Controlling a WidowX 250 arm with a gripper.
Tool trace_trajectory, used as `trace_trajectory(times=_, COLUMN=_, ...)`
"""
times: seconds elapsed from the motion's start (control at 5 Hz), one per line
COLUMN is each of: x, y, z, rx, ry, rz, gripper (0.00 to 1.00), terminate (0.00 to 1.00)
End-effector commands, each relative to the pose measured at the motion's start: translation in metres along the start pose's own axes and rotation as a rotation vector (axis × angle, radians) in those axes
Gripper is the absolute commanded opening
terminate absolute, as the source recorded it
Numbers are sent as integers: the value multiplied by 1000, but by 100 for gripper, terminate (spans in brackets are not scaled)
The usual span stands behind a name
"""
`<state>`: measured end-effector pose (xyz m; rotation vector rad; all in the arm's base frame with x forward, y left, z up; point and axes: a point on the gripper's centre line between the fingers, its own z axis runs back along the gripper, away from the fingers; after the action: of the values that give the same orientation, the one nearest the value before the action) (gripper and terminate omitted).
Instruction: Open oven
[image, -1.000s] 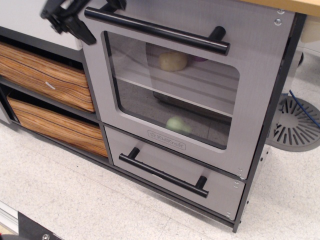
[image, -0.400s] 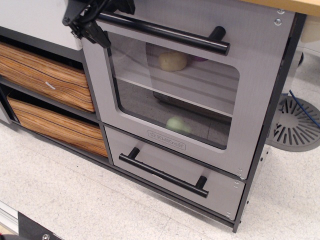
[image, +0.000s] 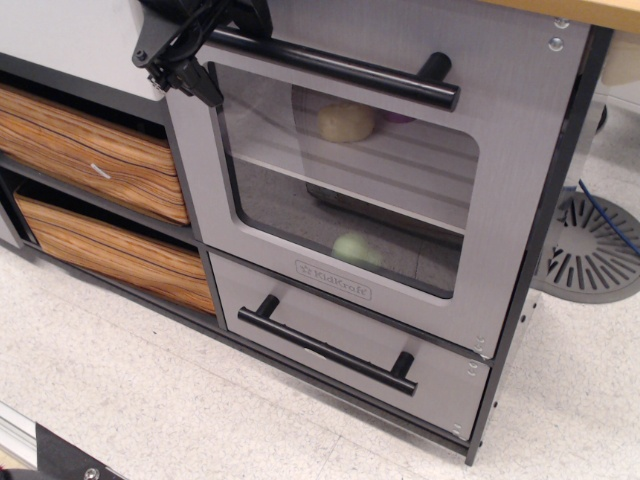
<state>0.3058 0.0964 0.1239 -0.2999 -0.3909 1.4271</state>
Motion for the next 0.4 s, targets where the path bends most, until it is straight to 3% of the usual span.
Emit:
trace_trajectory(times=0.0, x=7, y=26, z=14, rx=24, ry=17, rz=-50, gripper=100, terminate=0)
trace_trajectory(times=0.2, x=8, y=35, z=17, rx=12, ry=7, rz=-66, gripper=100, terminate=0)
